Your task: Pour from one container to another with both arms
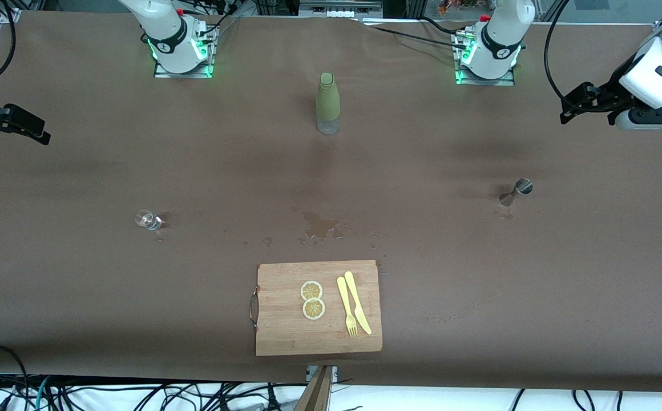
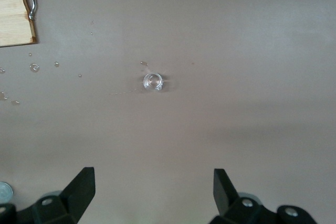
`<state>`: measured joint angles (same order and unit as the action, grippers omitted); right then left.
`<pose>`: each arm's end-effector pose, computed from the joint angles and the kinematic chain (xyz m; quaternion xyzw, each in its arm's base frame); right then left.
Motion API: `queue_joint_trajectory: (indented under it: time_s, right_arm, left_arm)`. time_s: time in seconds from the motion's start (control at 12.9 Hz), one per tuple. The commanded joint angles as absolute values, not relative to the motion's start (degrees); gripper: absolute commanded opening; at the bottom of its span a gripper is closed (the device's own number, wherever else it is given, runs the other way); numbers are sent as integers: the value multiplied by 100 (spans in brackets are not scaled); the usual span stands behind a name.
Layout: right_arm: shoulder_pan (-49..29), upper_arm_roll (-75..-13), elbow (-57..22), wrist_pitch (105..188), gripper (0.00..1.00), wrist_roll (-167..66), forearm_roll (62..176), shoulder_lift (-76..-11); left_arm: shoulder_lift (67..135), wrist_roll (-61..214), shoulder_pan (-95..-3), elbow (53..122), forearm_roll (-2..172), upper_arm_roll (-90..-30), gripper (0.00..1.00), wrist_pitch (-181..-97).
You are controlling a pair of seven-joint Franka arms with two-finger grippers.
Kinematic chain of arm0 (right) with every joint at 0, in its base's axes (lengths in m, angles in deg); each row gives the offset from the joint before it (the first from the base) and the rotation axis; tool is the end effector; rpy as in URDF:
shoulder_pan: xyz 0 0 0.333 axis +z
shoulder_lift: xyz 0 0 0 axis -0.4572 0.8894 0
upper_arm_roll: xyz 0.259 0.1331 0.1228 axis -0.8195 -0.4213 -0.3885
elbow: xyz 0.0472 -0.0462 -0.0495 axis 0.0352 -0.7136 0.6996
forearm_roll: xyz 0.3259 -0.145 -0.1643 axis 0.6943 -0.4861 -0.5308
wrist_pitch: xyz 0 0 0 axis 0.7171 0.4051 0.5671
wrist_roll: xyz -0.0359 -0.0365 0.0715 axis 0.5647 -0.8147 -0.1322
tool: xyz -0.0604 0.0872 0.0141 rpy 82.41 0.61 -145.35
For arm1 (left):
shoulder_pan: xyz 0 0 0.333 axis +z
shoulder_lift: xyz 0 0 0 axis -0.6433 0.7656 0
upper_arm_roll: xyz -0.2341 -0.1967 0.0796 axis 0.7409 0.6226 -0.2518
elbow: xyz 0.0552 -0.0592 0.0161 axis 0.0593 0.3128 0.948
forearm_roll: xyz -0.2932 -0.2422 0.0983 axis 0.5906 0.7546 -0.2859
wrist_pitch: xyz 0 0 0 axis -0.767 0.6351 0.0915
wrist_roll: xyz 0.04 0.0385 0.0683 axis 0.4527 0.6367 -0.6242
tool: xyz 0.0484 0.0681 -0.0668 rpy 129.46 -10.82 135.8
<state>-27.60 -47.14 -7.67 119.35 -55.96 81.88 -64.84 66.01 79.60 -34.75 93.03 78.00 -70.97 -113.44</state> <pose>0.5630 -0.0266 0.6115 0.9994 -0.0253 -0.0211 0.0045 0.5000 -0.0265 0.5915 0.9993 0.0118 -0.0355 0.0042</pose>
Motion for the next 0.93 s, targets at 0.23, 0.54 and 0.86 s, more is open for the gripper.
queue_joint_trajectory:
  time_s: [0.23,0.54,0.86]
  right_arm:
    - [-2756,-4746,-760,11860,100,-4765,8210,-6214]
    - [-2782,-4738,-733,11852,100,-3324,8227,-5942]
    - [-2913,-4720,-742,11860,100,-2471,8604,-5783]
  left_arm:
    - [6628,8352,-3310,9250,7902,-7083,100,-11371]
    - [6575,8361,-3301,9286,7840,-7092,100,-11319]
    - [6583,8545,-3301,9286,7840,-7083,100,-11284]
